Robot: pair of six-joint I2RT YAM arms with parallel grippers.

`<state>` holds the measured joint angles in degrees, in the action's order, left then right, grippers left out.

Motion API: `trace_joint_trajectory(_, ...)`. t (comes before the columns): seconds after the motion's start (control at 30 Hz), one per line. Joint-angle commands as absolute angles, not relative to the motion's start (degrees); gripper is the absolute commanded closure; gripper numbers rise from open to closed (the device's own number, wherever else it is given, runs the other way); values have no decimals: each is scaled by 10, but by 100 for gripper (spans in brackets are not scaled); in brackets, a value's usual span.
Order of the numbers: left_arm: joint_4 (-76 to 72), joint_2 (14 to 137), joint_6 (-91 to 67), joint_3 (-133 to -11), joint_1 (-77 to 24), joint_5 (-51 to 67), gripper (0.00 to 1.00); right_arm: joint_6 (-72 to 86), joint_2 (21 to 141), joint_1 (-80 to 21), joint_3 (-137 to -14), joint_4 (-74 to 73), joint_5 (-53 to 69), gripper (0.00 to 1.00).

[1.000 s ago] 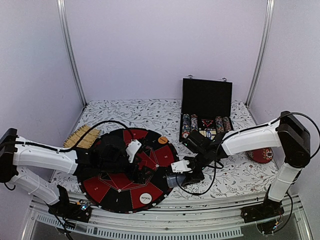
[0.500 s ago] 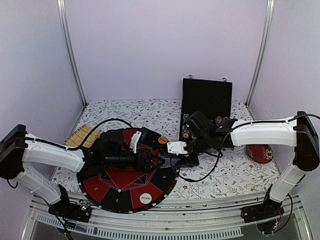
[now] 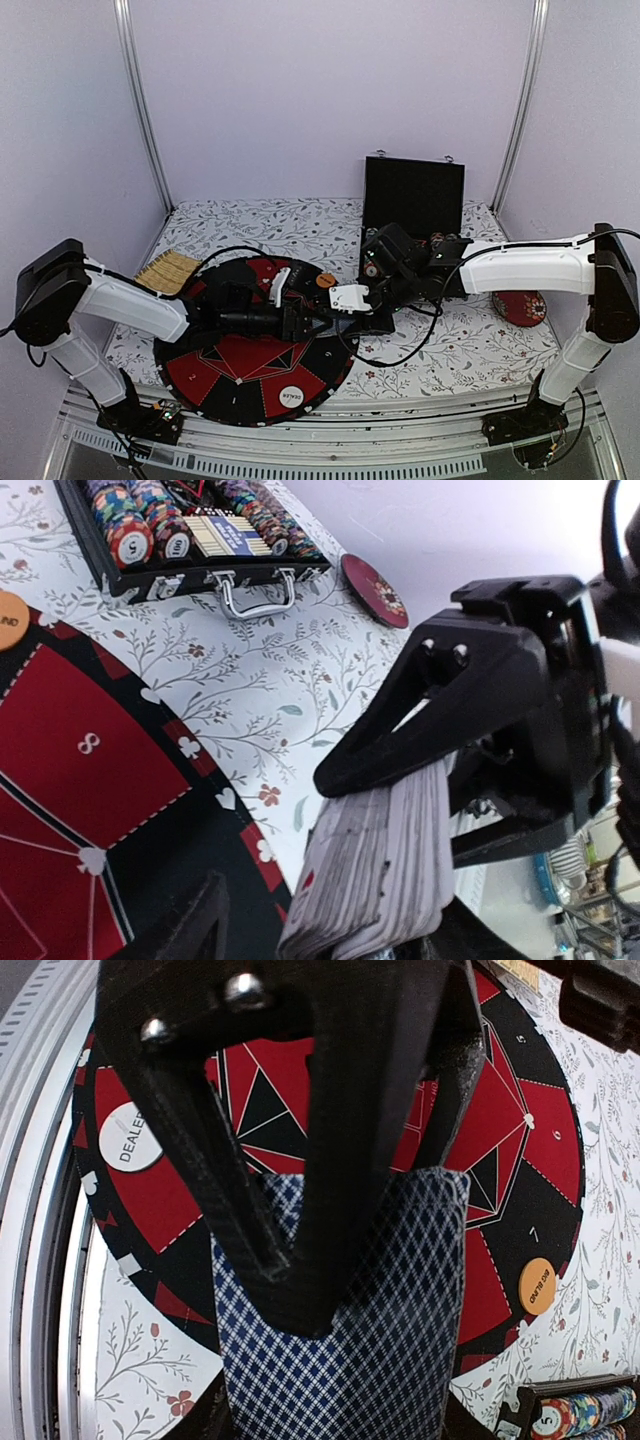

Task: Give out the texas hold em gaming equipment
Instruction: Pass from the right arm to the left

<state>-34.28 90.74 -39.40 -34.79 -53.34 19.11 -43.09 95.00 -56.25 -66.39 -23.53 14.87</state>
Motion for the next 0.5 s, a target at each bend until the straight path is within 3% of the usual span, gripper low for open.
trace_joint_trajectory(0.0, -384, 915, -401, -357, -525, 223, 46, -433, 935, -568, -685, -217, 142, 60)
trace_joint_trajectory(0.07, -400, 916, -402, -357, -525, 243, 61, -434, 935, -568, -686, -216, 141, 60)
trace_joint_trajectory(0.17, -423, 918, -406, -357, -525, 276, 100, -435, 930, -570, -678, -208, 134, 60)
trace_joint_trajectory(0.23, -431, 918, -409, -357, -526, 296, 100, -435, 920, -569, -669, -196, 128, 57)
trace_joint_trajectory(0.33, -437, 909, -411, -351, -526, 311, 100, -434, 897, -570, -650, -169, 114, 41)
trace_joint_trajectory(0.37, -436, 903, -412, -348, -526, 308, 100, -434, 889, -570, -644, -163, 111, 30)
trace_joint_trajectory(0.4, -436, 896, -413, -346, -526, 305, 100, -436, 882, -570, -637, -155, 105, 10)
trace_joint_trajectory(0.43, -436, 890, -413, -344, -526, 302, 100, -437, 873, -570, -630, -147, 97, 1)
trace_joint_trajectory(0.47, -435, 884, -413, -343, -526, 300, 100, -440, 865, -570, -624, -137, 91, 1)
